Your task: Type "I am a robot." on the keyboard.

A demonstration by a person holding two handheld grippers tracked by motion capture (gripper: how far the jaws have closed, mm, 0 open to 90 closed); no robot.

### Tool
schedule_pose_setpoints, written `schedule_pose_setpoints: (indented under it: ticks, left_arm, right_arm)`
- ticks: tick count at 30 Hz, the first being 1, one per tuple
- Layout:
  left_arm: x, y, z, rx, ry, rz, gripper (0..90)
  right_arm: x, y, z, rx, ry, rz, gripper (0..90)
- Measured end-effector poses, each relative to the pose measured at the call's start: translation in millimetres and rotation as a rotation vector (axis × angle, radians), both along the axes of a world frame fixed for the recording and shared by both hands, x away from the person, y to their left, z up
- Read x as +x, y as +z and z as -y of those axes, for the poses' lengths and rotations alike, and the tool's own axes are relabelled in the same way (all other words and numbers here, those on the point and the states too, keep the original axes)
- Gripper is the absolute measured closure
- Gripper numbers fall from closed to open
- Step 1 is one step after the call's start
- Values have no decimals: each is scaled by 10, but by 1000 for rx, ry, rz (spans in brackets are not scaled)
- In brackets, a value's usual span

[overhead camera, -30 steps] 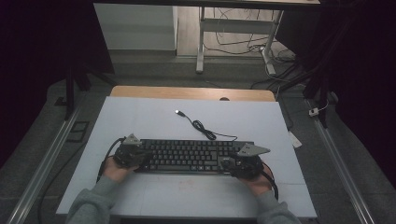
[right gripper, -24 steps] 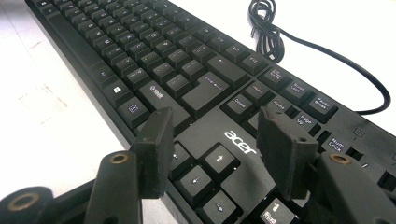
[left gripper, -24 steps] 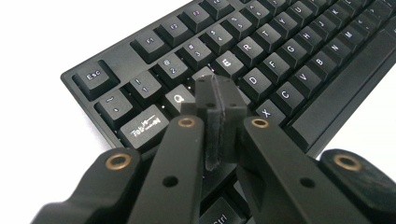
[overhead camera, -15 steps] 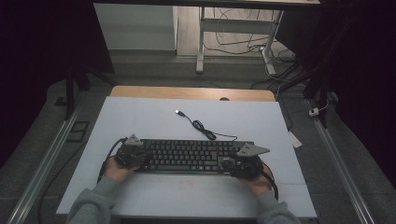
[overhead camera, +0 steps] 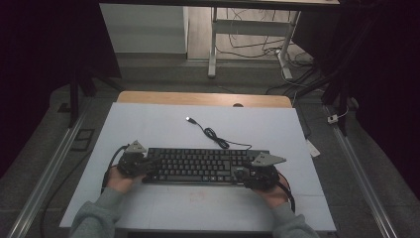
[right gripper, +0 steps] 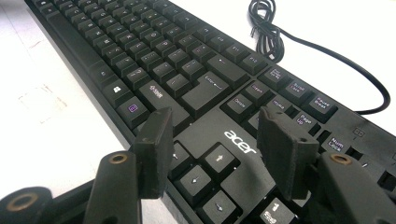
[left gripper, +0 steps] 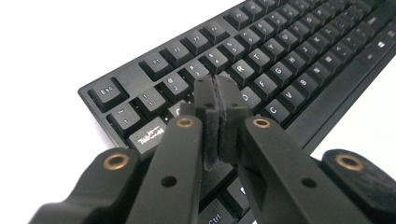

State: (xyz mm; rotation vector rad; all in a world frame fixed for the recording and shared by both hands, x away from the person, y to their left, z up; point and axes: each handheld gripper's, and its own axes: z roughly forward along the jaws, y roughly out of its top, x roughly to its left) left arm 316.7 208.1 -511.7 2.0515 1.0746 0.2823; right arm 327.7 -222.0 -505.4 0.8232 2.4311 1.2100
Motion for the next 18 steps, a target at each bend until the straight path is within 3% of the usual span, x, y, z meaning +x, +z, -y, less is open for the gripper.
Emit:
schedule_pose_setpoints:
  ticks: [3, 6, 12, 18]
  left_arm:
    - [-13, 27, -30, -25, 1, 8, 828]
    - [-19, 43, -45, -30, 17, 17, 691]
    - [-22, 50, -50, -36, 31, 17, 539]
    - [-36, 73, -42, -43, 27, 22, 458]
  right_arm:
    - [3, -1, 3, 2, -1, 0, 466]
    - [4, -2, 5, -2, -2, -1, 466]
    - [4, -3, 4, -3, -3, -1, 465]
    - [8, -5, 7, -5, -4, -2, 465]
